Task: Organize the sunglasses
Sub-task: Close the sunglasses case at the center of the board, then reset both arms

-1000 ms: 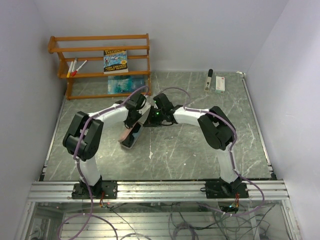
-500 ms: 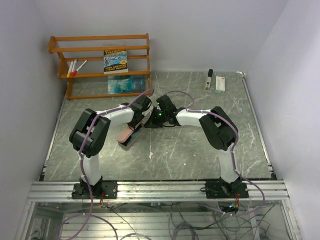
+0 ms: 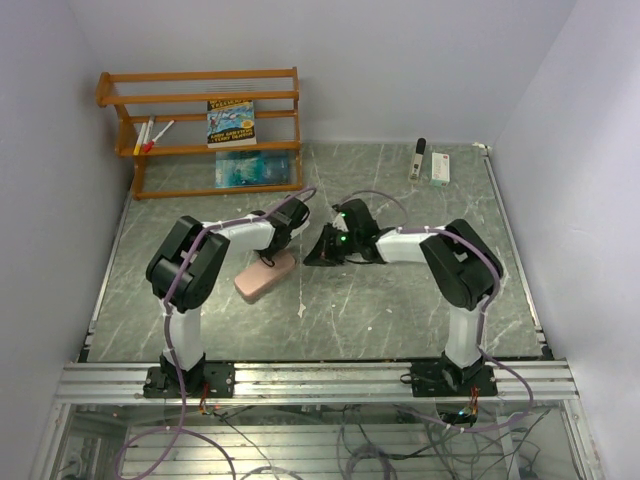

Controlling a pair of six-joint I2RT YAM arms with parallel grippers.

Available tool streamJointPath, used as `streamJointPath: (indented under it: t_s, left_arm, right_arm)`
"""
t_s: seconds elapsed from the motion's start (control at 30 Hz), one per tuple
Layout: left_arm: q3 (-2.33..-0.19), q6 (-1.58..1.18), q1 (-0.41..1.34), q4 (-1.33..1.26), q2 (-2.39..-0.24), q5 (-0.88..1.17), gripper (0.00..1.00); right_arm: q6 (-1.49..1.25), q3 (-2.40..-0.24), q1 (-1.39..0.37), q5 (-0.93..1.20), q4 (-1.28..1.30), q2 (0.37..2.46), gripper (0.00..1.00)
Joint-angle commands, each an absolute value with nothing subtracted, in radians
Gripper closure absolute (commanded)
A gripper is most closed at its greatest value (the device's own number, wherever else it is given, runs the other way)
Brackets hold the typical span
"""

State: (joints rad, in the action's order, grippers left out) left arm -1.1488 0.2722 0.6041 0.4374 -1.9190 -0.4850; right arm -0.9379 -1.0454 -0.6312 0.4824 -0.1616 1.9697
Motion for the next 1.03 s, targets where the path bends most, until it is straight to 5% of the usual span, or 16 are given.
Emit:
streamJointPath:
  t_s: [0.0, 0.1, 0.27, 0.4, 0.53, 0.7, 0.87, 1.0]
  left_arm:
    - [-1.119, 0.251, 0.612, 0.489, -1.966, -0.404, 0.93]
    - [-1.120, 0.258, 0.612, 0.491, -1.956, -0.402, 0.93]
    - [-1.156, 0.285, 0.597, 0.506, -1.870, -0.445, 0.93]
    - [-1.274, 0.347, 0.494, 0.586, -1.672, -0.371, 0.93]
    - [-1.503, 0.341, 0.275, 0.712, -1.515, -0.188, 0.64]
    - [-1.510, 0.331, 0.168, 0.713, -1.295, -0.224, 0.18]
    - [-1.318, 0.308, 0.159, 0.700, -1.109, -0.338, 0.03]
    - [-1.163, 0.280, 0.150, 0.712, -1.021, -0.320, 0.01]
  right_arm:
    - [-0.893, -0.967, -0.561, 0.628, -0.272, 1.899, 0.91]
    - [-0.835, -0.973, -0.545, 0.668, -0.225, 1.886, 0.82]
    - [-0.771, -0.950, -0.537, 0.676, -0.191, 1.849, 0.81]
    - [-0.633, -1.025, -0.529, 0.506, 0.047, 1.709, 0.72]
    - [-0.510, -1.140, -0.526, 0.286, 0.285, 1.547, 0.50]
    - [-0.438, -1.235, -0.512, 0.039, 0.489, 1.377, 0.01]
    - [-0.452, -1.208, -0.500, -0.091, 0.513, 1.260, 0.00]
    - [-0.485, -1.230, -0.497, -0.160, 0.560, 1.208, 0.00]
